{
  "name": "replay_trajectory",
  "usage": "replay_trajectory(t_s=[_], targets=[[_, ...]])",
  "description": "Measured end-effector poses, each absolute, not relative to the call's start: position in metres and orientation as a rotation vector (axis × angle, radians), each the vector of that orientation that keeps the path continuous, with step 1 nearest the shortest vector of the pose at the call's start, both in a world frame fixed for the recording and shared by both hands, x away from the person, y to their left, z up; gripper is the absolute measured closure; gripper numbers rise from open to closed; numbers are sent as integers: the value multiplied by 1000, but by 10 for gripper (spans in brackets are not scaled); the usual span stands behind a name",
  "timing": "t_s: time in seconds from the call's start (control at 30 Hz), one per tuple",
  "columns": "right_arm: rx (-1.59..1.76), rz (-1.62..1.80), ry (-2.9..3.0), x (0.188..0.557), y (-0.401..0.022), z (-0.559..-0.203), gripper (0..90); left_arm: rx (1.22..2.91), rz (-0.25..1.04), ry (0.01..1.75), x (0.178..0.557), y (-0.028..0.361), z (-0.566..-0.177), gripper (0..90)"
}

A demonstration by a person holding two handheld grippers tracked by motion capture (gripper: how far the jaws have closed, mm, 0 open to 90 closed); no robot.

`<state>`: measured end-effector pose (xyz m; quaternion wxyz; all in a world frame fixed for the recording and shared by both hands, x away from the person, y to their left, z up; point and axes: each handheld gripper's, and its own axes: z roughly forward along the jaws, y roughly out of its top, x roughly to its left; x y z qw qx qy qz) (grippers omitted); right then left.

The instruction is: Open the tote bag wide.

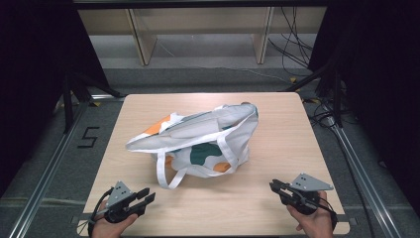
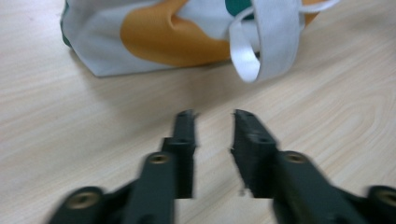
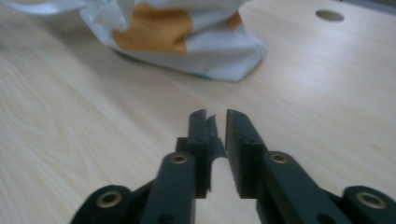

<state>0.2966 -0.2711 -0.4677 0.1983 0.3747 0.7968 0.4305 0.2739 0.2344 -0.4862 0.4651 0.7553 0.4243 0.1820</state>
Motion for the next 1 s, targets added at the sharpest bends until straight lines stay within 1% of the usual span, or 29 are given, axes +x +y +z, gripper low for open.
replay_trajectory(t_s=[0.03, 0.1, 0.17, 0.3, 0.4, 0.43, 0.47, 0.53, 0.6, 0.63, 0.73, 0.83, 0.87, 0.9, 0.93, 1.0], targets=[[1043, 1222, 2219, 297, -271, -465, 853, 1824, 451, 1042, 273, 235, -484, 794], [1022, 1233, 2199, 299, -271, -458, 887, 1835, 491, 1022, 274, 236, -477, 853], [992, 1253, 2200, 302, -270, -452, 900, 1837, 498, 999, 278, 238, -472, 889], [953, 1269, 2201, 308, -265, -440, 900, 1822, 483, 993, 283, 235, -462, 896], [874, 1297, 2164, 320, -256, -417, 900, 1820, 482, 961, 288, 232, -448, 896], [854, 1309, 2170, 323, -253, -409, 900, 1814, 488, 941, 294, 231, -436, 896], [854, 1309, 2170, 323, -253, -409, 900, 1814, 488, 941, 294, 231, -436, 896], [836, 1329, 2163, 329, -246, -395, 900, 1786, 494, 933, 300, 230, -425, 896], [768, 1334, 2186, 338, -234, -372, 900, 1786, 491, 921, 306, 230, -415, 896], [768, 1334, 2186, 338, -234, -372, 900, 1790, 486, 916, 310, 230, -410, 896], [736, 1336, 2180, 348, -221, -349, 900, 1809, 507, 909, 323, 227, -395, 895], [685, 1336, 2166, 360, -211, -332, 900, 1808, 492, 915, 339, 226, -387, 895], [662, 1321, 2156, 370, -205, -322, 900, 1814, 499, 919, 343, 225, -385, 895], [649, 1306, 2161, 374, -202, -317, 900, 1825, 509, 918, 354, 222, -381, 894], [654, 1302, 2165, 379, -199, -313, 900, 1825, 509, 918, 354, 222, -381, 894], [646, 1290, 2155, 389, -193, -306, 900, 1817, 514, 933, 371, 219, -374, 893]])
